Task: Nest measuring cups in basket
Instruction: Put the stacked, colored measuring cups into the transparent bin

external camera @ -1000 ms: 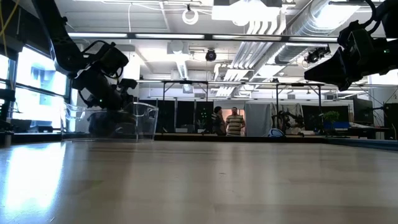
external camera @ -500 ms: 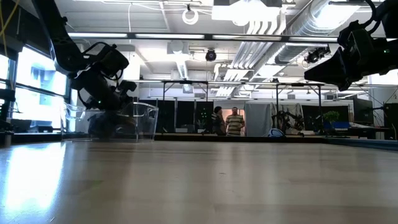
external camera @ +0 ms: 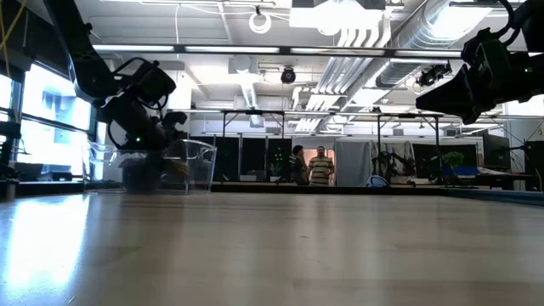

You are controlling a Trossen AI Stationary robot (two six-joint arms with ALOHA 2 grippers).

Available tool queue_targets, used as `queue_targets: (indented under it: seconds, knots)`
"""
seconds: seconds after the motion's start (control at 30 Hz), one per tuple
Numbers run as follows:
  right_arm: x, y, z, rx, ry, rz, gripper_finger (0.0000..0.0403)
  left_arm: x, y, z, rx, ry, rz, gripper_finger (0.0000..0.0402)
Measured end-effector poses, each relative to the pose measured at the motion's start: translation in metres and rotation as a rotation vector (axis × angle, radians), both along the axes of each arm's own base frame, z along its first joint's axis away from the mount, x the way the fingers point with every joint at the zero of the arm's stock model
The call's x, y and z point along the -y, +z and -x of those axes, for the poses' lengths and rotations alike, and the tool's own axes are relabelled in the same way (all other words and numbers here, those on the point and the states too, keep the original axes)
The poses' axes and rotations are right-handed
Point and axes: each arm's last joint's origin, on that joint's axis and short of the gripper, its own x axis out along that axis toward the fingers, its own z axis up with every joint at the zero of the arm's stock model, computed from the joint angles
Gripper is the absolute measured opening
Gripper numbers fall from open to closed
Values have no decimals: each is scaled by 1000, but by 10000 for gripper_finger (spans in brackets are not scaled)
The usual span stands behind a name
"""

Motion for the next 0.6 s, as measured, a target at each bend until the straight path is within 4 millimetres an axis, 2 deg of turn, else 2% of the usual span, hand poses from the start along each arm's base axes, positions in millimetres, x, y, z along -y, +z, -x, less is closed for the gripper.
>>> queue_targets:
  seconds: [0.6]
  knots:
    - [0, 0, 0, 1, 0, -2, 69, 1, 3, -6, 221, -69, 114, 173]
